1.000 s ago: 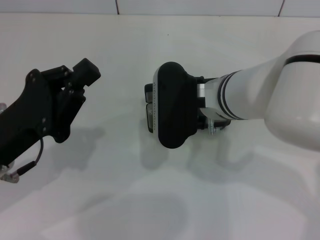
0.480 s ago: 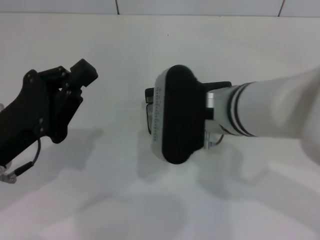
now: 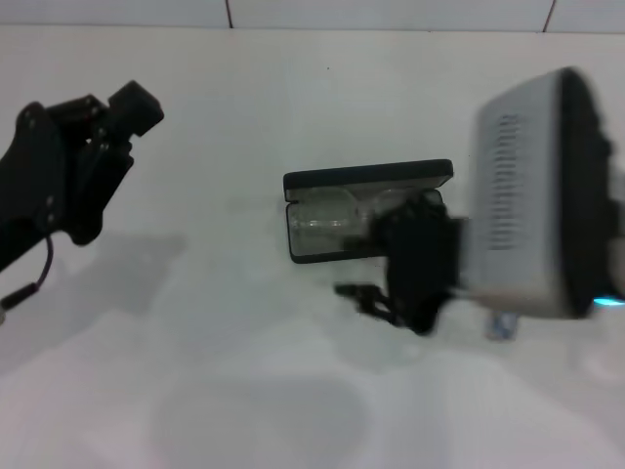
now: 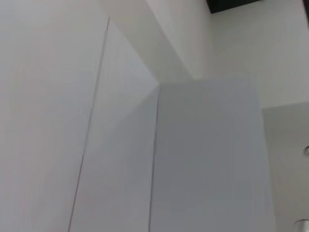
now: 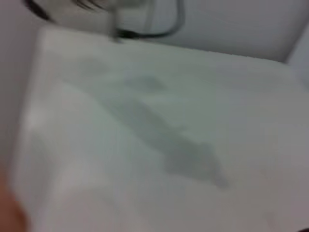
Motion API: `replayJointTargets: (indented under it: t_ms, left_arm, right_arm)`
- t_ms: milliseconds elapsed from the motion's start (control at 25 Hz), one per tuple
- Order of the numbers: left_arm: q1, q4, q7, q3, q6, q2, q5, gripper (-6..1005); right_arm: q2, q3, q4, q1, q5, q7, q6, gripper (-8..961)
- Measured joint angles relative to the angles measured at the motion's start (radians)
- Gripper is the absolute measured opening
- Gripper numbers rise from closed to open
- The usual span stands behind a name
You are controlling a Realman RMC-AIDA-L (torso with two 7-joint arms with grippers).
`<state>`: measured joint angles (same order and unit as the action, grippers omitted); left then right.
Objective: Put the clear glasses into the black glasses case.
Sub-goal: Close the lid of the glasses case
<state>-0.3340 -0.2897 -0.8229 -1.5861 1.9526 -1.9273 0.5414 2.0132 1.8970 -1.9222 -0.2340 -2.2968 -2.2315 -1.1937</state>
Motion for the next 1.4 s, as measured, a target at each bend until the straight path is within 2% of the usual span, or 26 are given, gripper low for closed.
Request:
replayJointTargets:
  t_ms: [80, 120, 240, 360, 440, 600, 880, 1000, 1120, 1400]
  left_arm:
    - [-0.036, 0.005, -0.014, 0.001, -0.006, 0.01, 0.004, 34]
    - [-0.055, 0.006, -0.025, 0.001, -0.011, 0.014, 0.01, 35]
    - [-0.128, 0.002, -0.084, 0.003, -0.042, 0.032, 0.044, 35]
    - [-0.213, -0.001, -0.171, 0.004, -0.113, 0.051, 0.104, 54]
    - [-0.26, -0.001, -0.21, 0.004, -0.176, 0.051, 0.14, 74]
    - [-0.363, -0.002, -0.284, 0.004, -0.36, 0.037, 0.264, 108]
    - [-0.487, -0.002, -0.37, 0.005, -0.635, -0.027, 0.513, 129]
    - [-0.512, -0.003, -0.4, 0.005, -0.726, -0.053, 0.595, 128]
    - [-0.526, -0.006, -0.424, 0.005, -0.797, -0.067, 0.642, 127]
    - [-0.52, -0.039, -0.437, 0.005, -0.861, -0.073, 0.656, 125]
  right_arm:
    - [-0.002, -0.105, 0.008, 0.035, 0.131, 0.081, -0.089, 339]
    - [-0.004, -0.197, 0.022, 0.059, 0.239, 0.139, -0.164, 339]
    - [-0.008, -0.42, 0.081, 0.096, 0.428, 0.221, -0.333, 340]
    - [-0.008, -0.617, 0.16, 0.108, 0.47, 0.243, -0.463, 340]
    - [-0.006, -0.718, 0.224, 0.123, 0.47, 0.273, -0.531, 339]
    - [-0.003, -0.922, 0.37, 0.166, 0.481, 0.363, -0.615, 337]
    - [-0.002, -1.322, 0.685, 0.176, 0.495, 0.533, -0.78, 334]
    - [-0.003, -1.422, 0.784, 0.167, 0.491, 0.593, -0.82, 334]
    - [-0.003, -1.448, 0.833, 0.166, 0.488, 0.624, -0.827, 335]
    - [-0.006, -1.452, 0.863, 0.149, 0.484, 0.635, -0.821, 335]
